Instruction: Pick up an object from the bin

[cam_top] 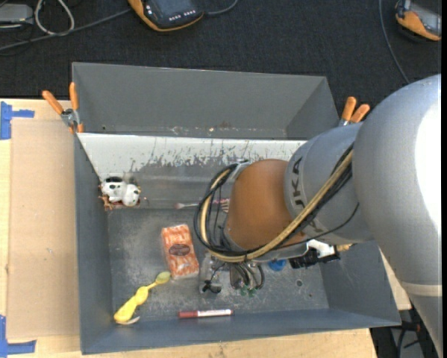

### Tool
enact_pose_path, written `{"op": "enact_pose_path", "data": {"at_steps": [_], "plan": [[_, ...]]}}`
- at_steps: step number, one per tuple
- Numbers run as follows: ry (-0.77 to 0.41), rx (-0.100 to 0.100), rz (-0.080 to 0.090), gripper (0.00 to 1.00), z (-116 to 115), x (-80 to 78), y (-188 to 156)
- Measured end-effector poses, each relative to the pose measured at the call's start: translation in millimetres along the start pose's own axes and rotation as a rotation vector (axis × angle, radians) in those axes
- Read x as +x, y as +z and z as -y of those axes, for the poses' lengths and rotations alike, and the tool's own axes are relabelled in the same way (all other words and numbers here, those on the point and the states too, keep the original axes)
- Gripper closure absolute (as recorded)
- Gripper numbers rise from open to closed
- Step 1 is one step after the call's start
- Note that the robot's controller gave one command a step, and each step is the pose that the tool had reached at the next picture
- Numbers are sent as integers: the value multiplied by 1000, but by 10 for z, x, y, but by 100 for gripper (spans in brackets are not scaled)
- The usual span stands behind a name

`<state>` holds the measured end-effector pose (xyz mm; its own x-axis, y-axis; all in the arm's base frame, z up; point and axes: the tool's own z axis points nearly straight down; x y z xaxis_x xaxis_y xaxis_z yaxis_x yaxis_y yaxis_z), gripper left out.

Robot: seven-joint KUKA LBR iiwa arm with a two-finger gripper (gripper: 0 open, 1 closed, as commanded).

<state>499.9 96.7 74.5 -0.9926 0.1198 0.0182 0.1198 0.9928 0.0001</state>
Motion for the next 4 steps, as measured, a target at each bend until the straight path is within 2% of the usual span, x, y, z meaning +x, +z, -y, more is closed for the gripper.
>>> {"op": "enact_pose_path", "data": {"at_steps": [1,2,3,4], "plan": [[0,0,0,0,0,0,0],[0,0,0,0,1,-1,0],[-80,0,-1,0,279,-408,-210],[-197,0,-3,0,-221,-896,-196]]}}
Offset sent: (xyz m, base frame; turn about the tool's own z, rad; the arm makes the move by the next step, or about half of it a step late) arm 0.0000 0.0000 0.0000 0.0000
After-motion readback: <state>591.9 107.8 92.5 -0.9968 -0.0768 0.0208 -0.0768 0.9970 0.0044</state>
